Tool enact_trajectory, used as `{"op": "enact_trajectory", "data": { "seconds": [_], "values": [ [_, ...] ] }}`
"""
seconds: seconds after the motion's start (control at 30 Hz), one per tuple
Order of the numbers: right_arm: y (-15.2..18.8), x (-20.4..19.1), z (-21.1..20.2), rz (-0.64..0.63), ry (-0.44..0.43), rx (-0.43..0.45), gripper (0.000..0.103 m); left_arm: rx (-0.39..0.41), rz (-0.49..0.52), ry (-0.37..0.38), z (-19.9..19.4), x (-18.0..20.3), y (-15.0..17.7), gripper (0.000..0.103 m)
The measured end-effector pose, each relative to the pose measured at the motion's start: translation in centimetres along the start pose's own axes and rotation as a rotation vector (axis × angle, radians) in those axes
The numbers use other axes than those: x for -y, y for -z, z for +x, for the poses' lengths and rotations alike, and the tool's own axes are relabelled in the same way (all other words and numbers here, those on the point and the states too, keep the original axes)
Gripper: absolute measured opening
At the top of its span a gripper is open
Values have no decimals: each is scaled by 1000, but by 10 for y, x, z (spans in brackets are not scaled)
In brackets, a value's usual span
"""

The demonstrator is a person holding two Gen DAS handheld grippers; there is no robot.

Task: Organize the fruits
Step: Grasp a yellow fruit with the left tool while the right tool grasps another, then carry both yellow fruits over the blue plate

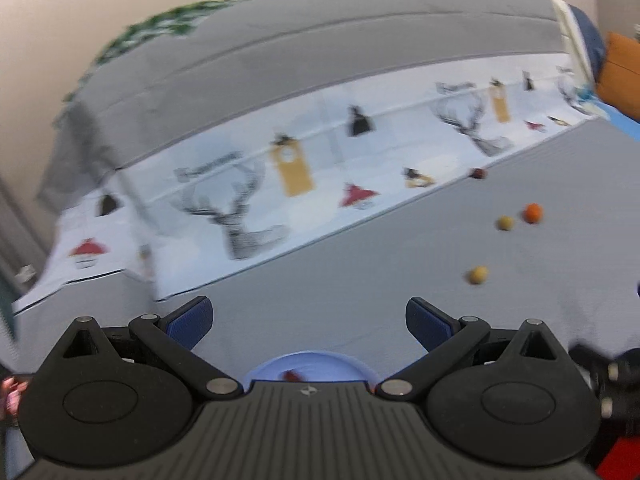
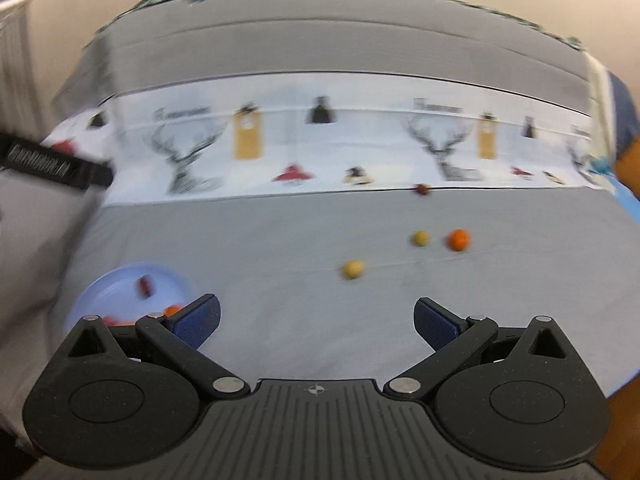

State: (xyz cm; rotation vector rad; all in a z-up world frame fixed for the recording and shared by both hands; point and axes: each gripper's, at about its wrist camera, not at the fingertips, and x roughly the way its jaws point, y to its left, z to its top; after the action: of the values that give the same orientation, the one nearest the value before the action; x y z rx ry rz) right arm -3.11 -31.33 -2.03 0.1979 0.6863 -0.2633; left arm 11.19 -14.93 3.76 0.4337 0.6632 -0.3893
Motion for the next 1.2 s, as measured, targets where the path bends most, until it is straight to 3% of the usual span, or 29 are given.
{"op": "enact_trajectory", "data": {
  "seconds": [0.23,0.4,0.67,0.87,0.9,0.97,1.0,1.07,1.2],
  "values": [
    [-20,83,52,108,101,10,102,-90,18,167,69,67,-18,103],
    [-27,125,114,110,138,-26,102,-156,72,212,132,114,-21,103],
    [-36,141,231,44,-53,-119,102,-190,182,273,223,168,-15,103],
    [-31,143,302,6,-89,-176,97,-170,239,309,266,187,-14,102],
    [-30,144,309,10,-87,-179,96,-160,242,322,270,187,-15,98],
    [-29,146,320,6,-85,-153,89,-151,240,362,274,188,-17,67],
    [-28,144,323,-19,-79,-130,80,-156,241,377,275,189,-18,28],
    [-27,139,325,-90,-40,-107,25,-161,205,423,273,186,-19,25],
    [-28,143,312,-35,-42,-99,26,-160,149,437,254,174,-20,25]
  ]
}}
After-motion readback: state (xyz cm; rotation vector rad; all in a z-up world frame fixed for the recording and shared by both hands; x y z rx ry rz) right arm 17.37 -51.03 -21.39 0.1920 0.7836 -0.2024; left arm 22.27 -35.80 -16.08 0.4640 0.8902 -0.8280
